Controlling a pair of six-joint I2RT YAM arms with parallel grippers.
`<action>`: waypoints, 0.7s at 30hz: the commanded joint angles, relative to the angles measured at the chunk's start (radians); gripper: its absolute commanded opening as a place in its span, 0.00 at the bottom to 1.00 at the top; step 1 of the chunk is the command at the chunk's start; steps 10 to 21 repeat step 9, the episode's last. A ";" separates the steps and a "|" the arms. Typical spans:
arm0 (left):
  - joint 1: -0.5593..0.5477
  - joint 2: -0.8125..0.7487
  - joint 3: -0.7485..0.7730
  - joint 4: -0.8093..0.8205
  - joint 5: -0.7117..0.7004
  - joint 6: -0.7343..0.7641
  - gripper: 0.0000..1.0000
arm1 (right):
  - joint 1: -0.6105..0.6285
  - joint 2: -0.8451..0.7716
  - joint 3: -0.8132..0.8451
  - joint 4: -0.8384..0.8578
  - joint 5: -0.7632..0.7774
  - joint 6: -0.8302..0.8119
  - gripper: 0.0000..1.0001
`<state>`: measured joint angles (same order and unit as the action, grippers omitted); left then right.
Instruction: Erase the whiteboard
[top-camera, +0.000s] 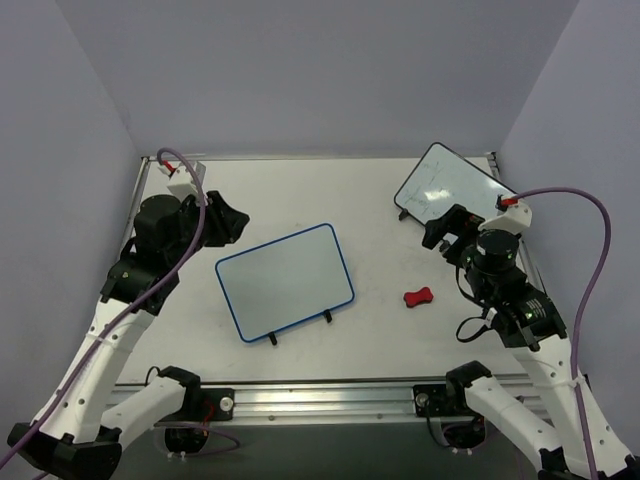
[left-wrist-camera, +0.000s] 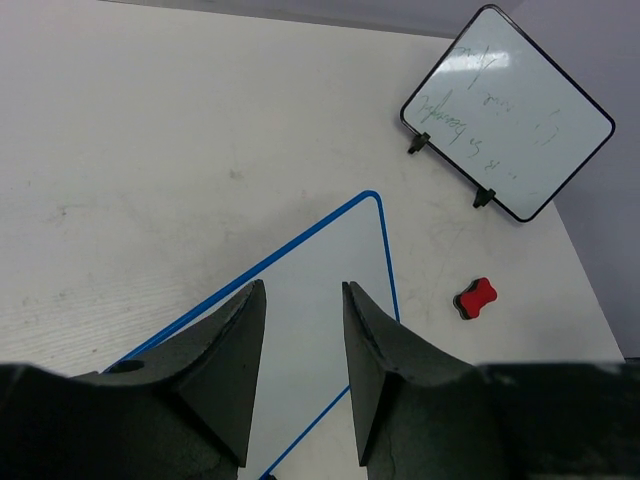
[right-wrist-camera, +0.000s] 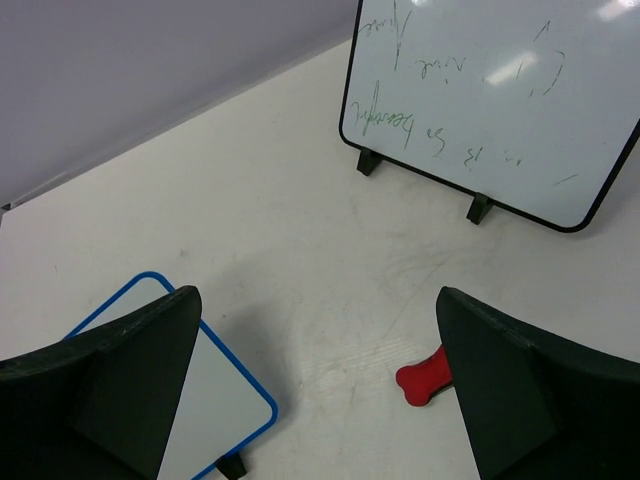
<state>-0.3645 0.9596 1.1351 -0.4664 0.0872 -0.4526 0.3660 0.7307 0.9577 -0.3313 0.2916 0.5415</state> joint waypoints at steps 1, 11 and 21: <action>0.007 -0.004 0.052 -0.041 0.046 0.029 0.45 | -0.006 -0.025 0.004 -0.040 0.029 -0.043 1.00; 0.007 0.001 0.094 -0.064 0.054 0.035 0.46 | -0.006 -0.071 -0.023 -0.011 0.034 -0.058 1.00; 0.007 0.001 0.094 -0.064 0.054 0.035 0.46 | -0.006 -0.071 -0.023 -0.011 0.034 -0.058 1.00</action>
